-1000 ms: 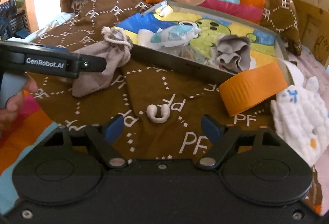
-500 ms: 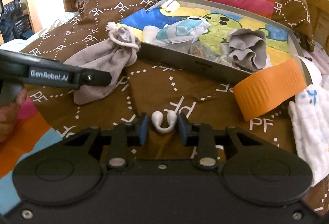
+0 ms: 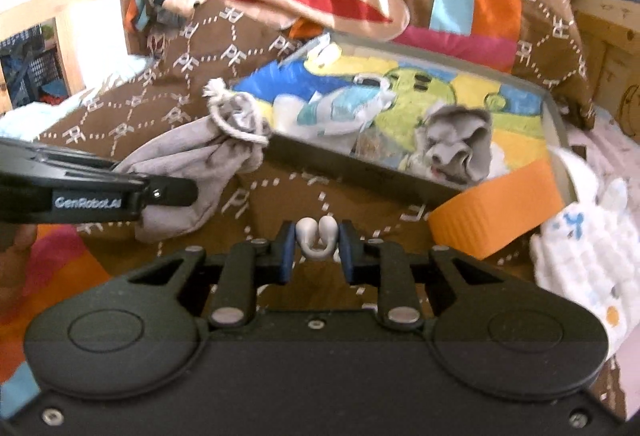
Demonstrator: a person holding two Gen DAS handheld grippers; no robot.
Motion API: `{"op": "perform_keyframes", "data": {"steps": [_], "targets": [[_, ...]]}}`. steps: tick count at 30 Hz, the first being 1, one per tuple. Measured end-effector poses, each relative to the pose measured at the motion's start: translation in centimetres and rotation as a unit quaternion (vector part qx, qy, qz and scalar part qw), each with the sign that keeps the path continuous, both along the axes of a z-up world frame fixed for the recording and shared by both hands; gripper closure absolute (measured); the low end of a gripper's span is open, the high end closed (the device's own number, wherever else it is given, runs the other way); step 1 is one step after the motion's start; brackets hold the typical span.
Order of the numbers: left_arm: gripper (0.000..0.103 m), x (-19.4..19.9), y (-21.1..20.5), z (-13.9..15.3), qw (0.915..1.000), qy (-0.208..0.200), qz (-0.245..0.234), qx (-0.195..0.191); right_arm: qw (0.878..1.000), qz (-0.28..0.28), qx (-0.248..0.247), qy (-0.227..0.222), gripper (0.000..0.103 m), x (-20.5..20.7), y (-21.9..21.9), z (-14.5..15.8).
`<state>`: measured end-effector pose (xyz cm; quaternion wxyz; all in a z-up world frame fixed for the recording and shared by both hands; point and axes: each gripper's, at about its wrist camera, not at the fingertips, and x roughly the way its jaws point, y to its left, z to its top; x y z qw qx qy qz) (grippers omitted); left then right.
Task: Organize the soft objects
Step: 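Grasp the grey drawstring pouch with the left tool while the right tool grasps the white earbud, then carry the pouch and earbud over the frog tray and open both tools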
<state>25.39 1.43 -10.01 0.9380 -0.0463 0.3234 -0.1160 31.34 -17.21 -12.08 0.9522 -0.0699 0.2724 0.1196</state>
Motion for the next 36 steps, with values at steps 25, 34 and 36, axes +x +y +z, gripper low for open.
{"op": "perform_keyframes", "data": {"steps": [25,34,36], "targets": [[0.078,12.2,-5.5,3.4,0.9982,-0.056,0.016,0.014,0.996,-0.071,0.024,-0.045,0.087,10.3,-3.9,0.4],[0.077,14.2,-6.0,2.1,0.9985,-0.031,0.018,0.040,0.997,-0.077,0.026,-0.004,0.087,12.3,-3.7,-2.3],[0.076,14.3,-6.0,2.1,0.9985,-0.027,0.020,0.043,0.997,-0.075,0.025,-0.004,0.086,12.5,-3.5,-2.5]]}}
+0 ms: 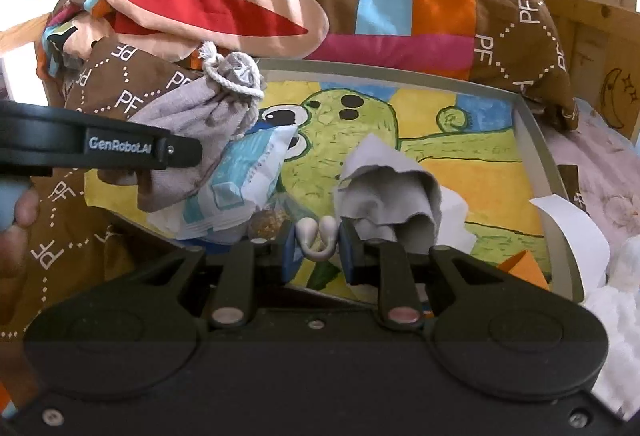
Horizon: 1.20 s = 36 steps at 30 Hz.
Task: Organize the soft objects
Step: 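Carry the pouch and earbud over the frog tray and open both tools, then raise both open tools up away from the tray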
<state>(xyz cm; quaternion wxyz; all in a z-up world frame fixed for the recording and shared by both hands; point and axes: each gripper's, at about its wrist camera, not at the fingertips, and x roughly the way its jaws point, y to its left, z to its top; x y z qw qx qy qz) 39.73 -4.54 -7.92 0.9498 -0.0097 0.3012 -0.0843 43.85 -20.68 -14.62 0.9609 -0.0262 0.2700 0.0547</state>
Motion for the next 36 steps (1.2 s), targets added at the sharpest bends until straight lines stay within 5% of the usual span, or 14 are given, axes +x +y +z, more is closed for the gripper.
{"op": "perform_keyframes", "data": {"steps": [16,31,36], "targets": [[0.060,0.4,0.2,0.8,0.9999,0.013,0.007,0.004,1.000,0.002,0.002,-0.002,0.083,-1.0,0.1,0.4],[0.037,-2.5,1.2,4.4,0.9993,-0.032,0.009,-0.015,0.998,0.009,0.006,-0.057,0.049,-4.2,0.1,4.6],[0.024,-5.3,2.0,6.3,0.9962,-0.078,0.027,-0.029,0.996,-0.004,0.028,-0.089,0.021,-7.0,-1.1,7.4]]}}
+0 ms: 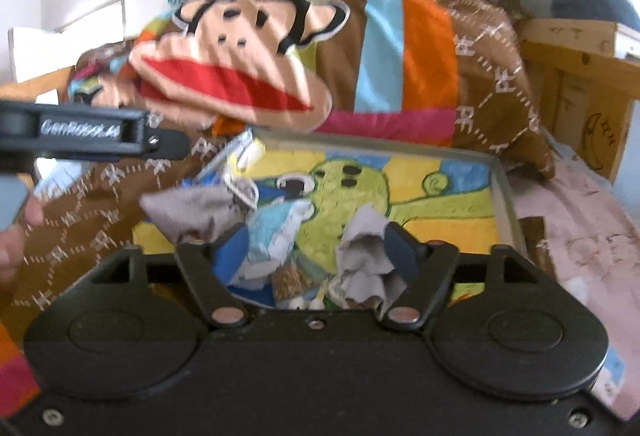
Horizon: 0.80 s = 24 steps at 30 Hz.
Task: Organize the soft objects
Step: 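Raise both open tools up away from the tray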
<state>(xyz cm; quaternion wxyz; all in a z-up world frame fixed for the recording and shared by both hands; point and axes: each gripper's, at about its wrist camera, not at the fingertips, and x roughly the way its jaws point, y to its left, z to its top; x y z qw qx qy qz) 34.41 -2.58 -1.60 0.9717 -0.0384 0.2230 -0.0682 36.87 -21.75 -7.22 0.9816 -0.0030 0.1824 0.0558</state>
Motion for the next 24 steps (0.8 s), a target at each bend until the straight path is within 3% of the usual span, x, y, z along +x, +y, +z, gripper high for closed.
{"op": "perform_keyframes", "data": {"steps": [3,6,17,24], "targets": [[0.017,-1.9,0.3,1.0,0.9997,-0.022,0.007,-0.009,1.000,-0.010,0.006,-0.022,0.007,-2.2,-0.7,1.6],[0.013,-3.9,0.5,2.0,0.9987,-0.043,0.015,-0.021,0.999,-0.021,-0.001,-0.047,0.001,-4.2,-1.0,3.2],[0.004,-11.9,0.8,4.5,0.9941,-0.104,0.018,-0.026,0.990,-0.084,0.044,-0.107,0.000,-14.2,-3.1,5.4],[0.001,-16.8,1.2,4.0,0.9934,-0.113,0.011,-0.015,0.985,-0.131,0.058,-0.093,0.000,-19.7,-4.6,4.9]]}}
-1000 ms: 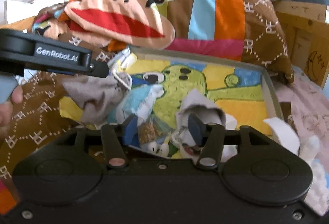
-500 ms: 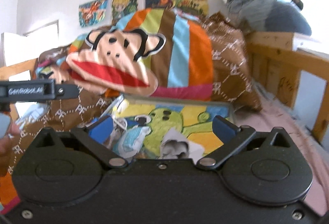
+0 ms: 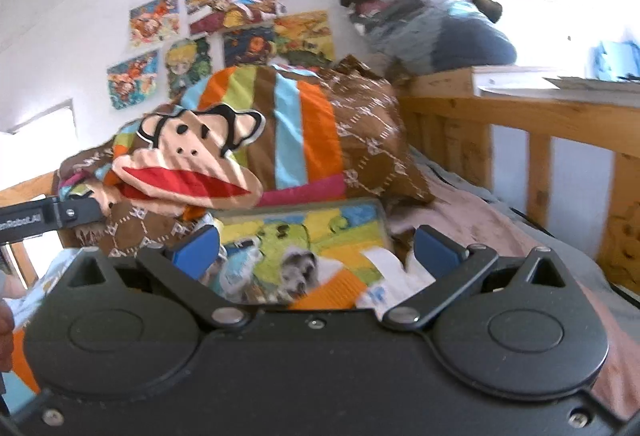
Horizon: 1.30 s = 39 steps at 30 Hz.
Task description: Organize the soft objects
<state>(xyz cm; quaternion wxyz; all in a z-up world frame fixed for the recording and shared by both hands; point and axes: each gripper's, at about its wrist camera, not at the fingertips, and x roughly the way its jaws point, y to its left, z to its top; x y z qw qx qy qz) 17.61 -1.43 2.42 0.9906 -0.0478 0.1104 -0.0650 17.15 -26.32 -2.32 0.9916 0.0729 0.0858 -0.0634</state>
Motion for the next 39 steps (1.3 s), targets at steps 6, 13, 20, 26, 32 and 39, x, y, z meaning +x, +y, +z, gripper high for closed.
{"op": "perform_keyframes", "data": {"steps": [6,13,20,26,32,39], "targets": [[0.001,-3.4,0.1,-1.1,0.9997,0.014,-0.019,0.002,0.998,-0.038,0.022,0.040,0.000,-3.5,-1.0,-0.4],[0.001,-6.7,-0.4,-2.3,0.9983,0.029,-0.050,0.010,0.995,-0.056,0.009,0.077,0.000,-6.1,-0.6,-0.8],[0.001,-9.3,-0.5,-3.4,0.9968,0.050,-0.062,0.006,0.996,-0.059,-0.003,0.072,0.000,-7.3,-0.2,-0.7],[0.001,-10.6,-0.3,-3.5,0.9967,0.054,-0.060,0.009,0.994,-0.066,0.019,0.081,0.000,-7.5,-0.9,-0.9],[0.001,-10.1,-0.2,-3.8,0.9964,0.063,-0.057,0.005,0.994,-0.067,0.018,0.089,0.000,-7.3,-0.6,-1.2],[0.001,-9.9,0.1,-4.0,0.9962,0.069,-0.053,0.000,0.993,-0.063,0.008,0.097,0.000,-7.0,-0.2,-1.3]]}}
